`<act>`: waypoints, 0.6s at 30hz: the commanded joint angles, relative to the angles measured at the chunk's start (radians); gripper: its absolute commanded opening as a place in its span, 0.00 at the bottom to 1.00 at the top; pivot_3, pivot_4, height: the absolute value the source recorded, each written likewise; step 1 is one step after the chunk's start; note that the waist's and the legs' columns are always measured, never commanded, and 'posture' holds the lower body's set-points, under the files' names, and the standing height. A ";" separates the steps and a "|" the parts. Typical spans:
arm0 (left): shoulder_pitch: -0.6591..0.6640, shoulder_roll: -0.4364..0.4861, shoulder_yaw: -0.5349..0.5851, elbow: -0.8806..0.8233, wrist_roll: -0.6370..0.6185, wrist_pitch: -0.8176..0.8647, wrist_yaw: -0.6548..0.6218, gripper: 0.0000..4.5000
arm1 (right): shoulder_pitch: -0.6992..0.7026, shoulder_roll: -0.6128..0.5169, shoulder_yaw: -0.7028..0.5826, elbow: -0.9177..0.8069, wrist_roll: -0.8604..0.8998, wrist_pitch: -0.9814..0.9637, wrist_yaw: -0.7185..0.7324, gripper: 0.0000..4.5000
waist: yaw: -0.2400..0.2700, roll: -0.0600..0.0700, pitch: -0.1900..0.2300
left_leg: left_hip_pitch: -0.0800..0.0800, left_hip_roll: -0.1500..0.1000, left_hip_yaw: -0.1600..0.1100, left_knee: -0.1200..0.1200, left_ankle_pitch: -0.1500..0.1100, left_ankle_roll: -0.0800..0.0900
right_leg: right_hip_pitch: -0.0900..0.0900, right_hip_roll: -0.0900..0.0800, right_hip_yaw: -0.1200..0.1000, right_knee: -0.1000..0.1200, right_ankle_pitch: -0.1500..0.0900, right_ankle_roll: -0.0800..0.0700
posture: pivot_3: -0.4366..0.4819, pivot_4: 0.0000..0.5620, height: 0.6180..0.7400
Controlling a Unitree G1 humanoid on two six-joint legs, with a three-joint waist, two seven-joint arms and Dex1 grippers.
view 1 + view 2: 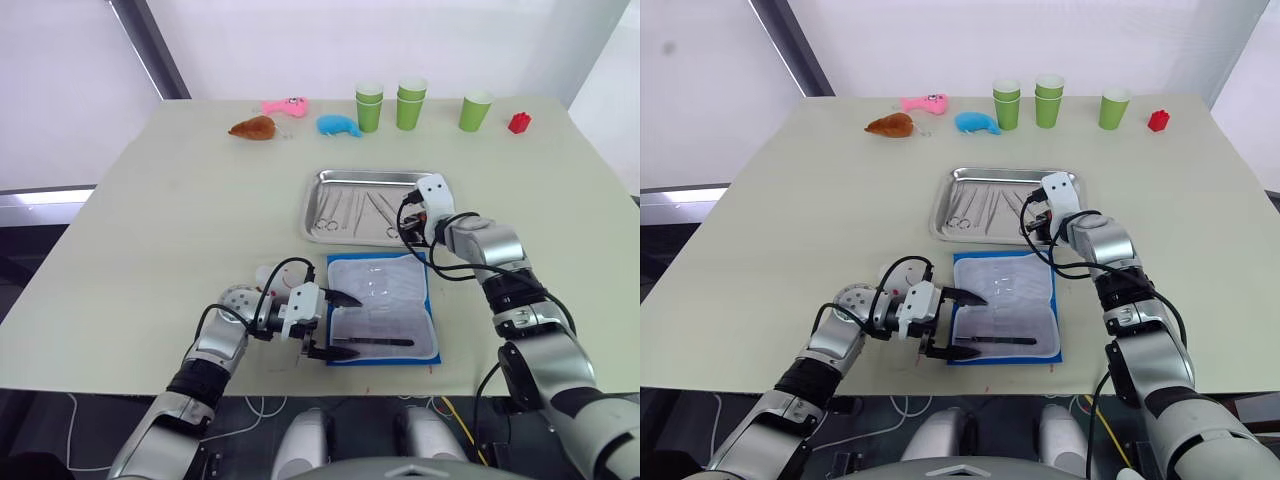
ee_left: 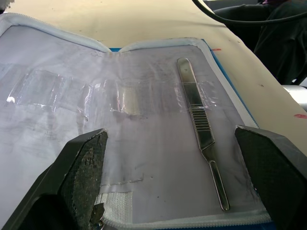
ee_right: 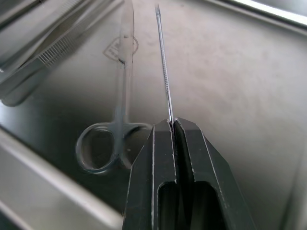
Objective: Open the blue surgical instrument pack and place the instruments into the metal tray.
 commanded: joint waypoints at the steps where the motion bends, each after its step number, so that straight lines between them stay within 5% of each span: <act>1: 0.079 0.007 -0.079 0.076 0.077 0.045 0.000 1.00 | -0.030 0.004 -0.008 0.017 -0.014 -0.032 0.002 0.02 | -0.001 0.000 0.000 | 0.000 0.000 0.000 0.000 0.000 0.000 | 0.000 0.000 0.000 0.000 0.000 0.000 | 0.48 0.27 1.00; 12: 0.076 0.009 -0.079 0.075 0.075 0.050 0.000 1.00 | -0.006 0.027 -0.005 -0.035 -0.005 0.014 0.036 0.02 | -0.002 0.000 0.000 | 0.000 0.000 0.000 0.000 0.000 0.000 | 0.000 0.000 0.000 0.000 0.000 0.000 | 0.48 0.27 1.00; 14: 0.072 0.007 -0.080 0.076 0.076 0.052 0.000 1.00 | -0.004 0.024 -0.007 -0.040 -0.009 0.013 0.036 0.14 | -0.001 0.000 0.000 | 0.000 0.000 0.000 0.000 0.000 0.000 | 0.000 0.000 0.000 0.000 0.000 0.000 | 0.48 0.27 1.00; 15: 0.069 0.006 -0.081 0.077 0.076 0.053 0.000 1.00 | -0.004 0.020 -0.009 -0.044 -0.010 0.012 0.037 0.33 | -0.002 0.000 0.000 | 0.000 0.000 0.000 0.000 0.000 0.000 | 0.000 0.000 0.000 0.000 0.000 0.000 | 0.48 0.27 1.00; 17: 0.068 0.007 -0.081 0.078 0.076 0.053 -0.001 1.00 | -0.004 0.015 -0.014 -0.059 -0.009 0.012 0.039 0.39 | -0.002 0.000 0.000 | 0.000 0.000 0.000 0.000 0.000 0.000 | 0.000 0.000 0.000 0.000 0.000 0.000 | 0.48 0.27 1.00; 18: 0.068 0.007 -0.081 0.078 0.076 0.053 -0.002 1.00 | -0.003 0.013 -0.016 -0.067 -0.007 0.015 0.040 0.51 | -0.002 0.000 0.000 | 0.000 0.000 0.000 0.000 0.000 0.000 | 0.000 0.000 0.000 0.000 0.000 0.000 | 0.48 0.27 1.00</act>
